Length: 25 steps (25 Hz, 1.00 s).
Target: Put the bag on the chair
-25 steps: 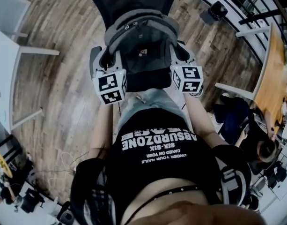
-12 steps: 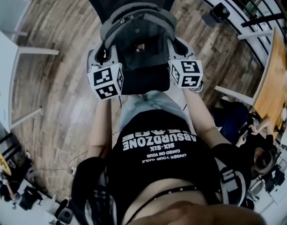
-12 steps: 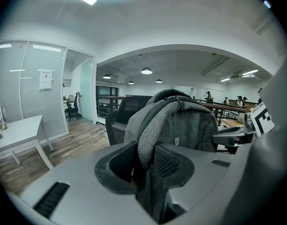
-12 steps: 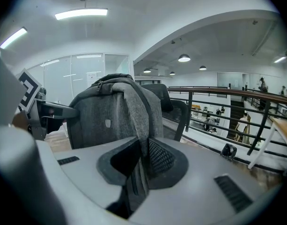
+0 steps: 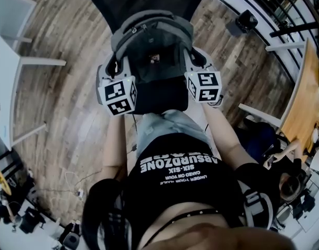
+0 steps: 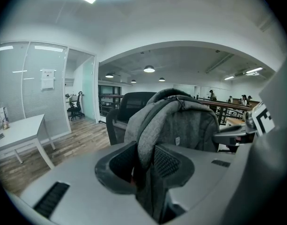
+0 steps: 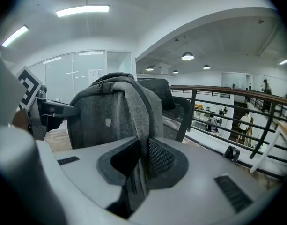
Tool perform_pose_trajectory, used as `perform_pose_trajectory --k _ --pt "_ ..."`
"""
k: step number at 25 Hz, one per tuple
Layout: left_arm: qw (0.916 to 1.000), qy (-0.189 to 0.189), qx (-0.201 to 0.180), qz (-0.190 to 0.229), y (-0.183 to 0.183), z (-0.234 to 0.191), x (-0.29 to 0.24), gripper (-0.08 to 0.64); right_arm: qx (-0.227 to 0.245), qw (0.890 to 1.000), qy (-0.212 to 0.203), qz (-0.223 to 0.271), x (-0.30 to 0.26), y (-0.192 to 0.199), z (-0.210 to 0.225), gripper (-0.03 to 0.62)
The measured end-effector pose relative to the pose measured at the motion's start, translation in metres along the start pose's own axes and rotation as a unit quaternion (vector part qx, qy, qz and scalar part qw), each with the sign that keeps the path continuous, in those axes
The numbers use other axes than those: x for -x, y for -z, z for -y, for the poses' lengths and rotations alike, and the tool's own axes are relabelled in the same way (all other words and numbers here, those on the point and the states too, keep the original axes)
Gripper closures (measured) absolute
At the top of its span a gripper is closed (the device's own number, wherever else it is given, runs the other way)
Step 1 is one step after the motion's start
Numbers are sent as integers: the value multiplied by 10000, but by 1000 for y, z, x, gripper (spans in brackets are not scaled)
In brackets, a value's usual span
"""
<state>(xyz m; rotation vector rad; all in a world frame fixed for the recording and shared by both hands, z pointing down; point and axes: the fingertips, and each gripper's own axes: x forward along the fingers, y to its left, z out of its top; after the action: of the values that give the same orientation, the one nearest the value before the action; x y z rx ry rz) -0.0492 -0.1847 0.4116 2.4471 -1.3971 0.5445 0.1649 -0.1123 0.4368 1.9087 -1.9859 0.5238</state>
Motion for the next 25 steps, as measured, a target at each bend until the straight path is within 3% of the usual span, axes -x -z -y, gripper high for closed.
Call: perform_pose_trajectory --k 25 --pt "9990 -205 -78 -399 16 -29 -67 456 28 9994 -297 -195 -87 9 9 532"
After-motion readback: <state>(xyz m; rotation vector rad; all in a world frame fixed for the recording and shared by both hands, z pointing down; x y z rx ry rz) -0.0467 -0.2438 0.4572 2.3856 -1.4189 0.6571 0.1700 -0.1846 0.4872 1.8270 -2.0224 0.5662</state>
